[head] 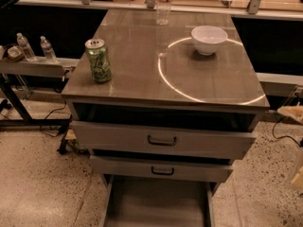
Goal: Close bottom drawer
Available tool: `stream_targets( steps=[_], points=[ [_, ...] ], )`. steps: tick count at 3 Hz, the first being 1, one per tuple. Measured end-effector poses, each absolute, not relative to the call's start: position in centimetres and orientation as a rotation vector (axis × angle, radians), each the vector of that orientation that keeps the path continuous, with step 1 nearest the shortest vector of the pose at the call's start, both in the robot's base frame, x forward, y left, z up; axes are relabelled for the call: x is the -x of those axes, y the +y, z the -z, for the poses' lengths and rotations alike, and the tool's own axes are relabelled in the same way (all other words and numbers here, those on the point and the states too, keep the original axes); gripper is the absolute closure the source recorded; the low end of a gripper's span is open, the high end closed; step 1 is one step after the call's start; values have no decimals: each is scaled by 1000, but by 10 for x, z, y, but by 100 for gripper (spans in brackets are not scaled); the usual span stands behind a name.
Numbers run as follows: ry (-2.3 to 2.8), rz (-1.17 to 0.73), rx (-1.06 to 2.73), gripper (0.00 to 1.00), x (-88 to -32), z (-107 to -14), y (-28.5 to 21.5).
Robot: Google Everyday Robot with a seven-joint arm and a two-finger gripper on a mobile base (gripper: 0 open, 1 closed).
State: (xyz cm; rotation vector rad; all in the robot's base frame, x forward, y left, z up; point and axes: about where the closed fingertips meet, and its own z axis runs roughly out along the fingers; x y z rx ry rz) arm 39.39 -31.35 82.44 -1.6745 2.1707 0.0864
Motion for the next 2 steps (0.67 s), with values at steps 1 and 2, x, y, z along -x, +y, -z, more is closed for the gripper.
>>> stream_targets(
  steps=[1, 2],
  points=[
    [2141, -162, 1724, 0, -385, -783, -298],
    [2141, -162, 1724, 0, -385, -783, -298]
  ],
)
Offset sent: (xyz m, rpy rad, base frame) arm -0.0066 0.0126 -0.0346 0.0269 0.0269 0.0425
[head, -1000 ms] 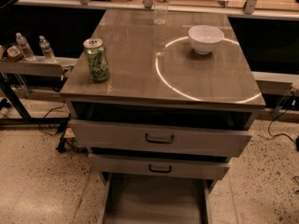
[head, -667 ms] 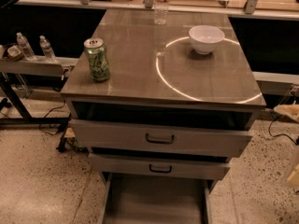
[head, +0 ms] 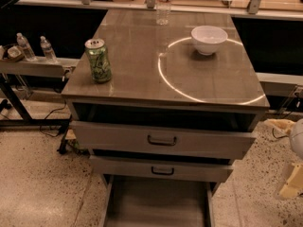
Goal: Close bottom drawer
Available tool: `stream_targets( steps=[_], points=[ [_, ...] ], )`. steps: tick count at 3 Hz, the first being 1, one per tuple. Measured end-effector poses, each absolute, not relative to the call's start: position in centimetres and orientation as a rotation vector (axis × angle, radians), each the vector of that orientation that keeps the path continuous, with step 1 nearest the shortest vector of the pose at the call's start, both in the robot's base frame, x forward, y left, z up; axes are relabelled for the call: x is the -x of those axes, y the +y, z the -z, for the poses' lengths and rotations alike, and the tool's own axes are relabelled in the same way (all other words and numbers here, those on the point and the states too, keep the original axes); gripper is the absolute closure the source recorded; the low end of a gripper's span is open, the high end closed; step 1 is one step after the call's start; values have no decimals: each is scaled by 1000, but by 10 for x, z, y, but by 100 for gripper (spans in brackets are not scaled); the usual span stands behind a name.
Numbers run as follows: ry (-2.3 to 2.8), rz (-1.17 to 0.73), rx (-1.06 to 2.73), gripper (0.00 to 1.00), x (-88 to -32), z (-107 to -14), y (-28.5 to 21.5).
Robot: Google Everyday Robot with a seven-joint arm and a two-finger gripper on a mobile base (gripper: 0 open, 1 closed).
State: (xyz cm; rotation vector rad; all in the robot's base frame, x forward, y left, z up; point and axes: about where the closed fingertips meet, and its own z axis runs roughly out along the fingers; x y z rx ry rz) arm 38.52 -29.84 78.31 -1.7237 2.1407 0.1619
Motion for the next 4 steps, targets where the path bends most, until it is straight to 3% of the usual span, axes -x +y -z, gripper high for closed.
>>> stream_targets(
  steps=[4],
  points=[
    [2110, -146, 1817, 0, -375, -580, -259]
  ],
)
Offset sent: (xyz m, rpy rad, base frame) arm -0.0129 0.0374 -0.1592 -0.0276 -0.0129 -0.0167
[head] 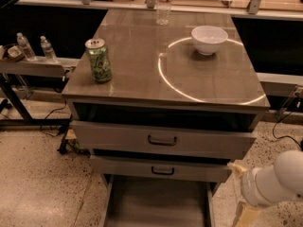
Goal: Close bottom drawer
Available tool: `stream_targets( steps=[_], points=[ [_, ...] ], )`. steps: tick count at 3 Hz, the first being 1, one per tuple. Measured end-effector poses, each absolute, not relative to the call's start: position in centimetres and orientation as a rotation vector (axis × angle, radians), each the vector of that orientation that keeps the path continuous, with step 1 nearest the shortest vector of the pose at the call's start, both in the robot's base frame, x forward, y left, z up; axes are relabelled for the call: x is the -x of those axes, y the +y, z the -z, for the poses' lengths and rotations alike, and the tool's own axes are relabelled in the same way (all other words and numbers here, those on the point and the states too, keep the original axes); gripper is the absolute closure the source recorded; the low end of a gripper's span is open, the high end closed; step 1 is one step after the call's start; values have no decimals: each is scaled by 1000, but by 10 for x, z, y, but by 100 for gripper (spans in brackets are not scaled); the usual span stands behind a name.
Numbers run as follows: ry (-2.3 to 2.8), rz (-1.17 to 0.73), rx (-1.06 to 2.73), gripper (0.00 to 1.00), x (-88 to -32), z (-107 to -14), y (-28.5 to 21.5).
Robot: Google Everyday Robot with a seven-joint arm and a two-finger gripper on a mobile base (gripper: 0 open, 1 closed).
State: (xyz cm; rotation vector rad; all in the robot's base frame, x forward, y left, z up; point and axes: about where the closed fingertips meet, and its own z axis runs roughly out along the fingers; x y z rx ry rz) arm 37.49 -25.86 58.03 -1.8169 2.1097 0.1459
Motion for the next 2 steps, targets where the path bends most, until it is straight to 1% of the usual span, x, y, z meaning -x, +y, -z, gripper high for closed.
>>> stream_targets(
  steps=[1, 2],
  points=[
    [2108, -203, 1849, 0, -371, -531, -254],
    [2106, -214, 1843, 0, -370, -526, -252]
  ],
)
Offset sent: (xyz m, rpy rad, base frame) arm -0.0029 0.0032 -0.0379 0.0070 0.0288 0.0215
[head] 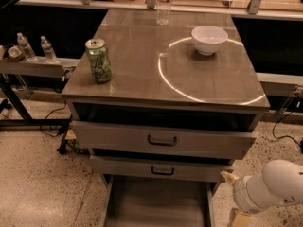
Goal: Close bottom drawer
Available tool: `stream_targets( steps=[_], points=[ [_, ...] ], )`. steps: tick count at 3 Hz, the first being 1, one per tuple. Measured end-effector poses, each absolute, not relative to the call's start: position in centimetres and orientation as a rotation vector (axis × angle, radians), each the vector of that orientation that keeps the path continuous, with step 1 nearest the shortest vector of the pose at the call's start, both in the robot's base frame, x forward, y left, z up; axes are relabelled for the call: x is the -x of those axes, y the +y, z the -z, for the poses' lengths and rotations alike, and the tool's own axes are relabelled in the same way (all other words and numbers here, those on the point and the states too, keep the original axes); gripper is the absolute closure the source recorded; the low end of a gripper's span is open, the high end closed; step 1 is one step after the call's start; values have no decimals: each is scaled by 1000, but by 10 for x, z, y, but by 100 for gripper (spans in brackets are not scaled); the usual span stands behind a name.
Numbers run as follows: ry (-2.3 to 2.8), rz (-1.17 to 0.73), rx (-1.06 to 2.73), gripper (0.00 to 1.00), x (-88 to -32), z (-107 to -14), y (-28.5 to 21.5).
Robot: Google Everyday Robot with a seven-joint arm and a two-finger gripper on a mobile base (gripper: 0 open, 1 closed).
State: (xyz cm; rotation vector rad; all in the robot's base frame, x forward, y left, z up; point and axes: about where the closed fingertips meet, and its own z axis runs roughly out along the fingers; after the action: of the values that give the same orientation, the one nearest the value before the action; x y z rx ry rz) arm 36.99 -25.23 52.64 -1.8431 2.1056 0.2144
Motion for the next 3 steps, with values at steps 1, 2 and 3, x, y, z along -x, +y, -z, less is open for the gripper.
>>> stream_targets(
  steps=[1, 2, 3],
  points=[
    [2100, -278, 1820, 0, -363, -494, -243],
    [2100, -316, 1794, 0, -359, -424, -234],
    [2083, -311, 1803, 0, -358, -366, -239]
  ],
)
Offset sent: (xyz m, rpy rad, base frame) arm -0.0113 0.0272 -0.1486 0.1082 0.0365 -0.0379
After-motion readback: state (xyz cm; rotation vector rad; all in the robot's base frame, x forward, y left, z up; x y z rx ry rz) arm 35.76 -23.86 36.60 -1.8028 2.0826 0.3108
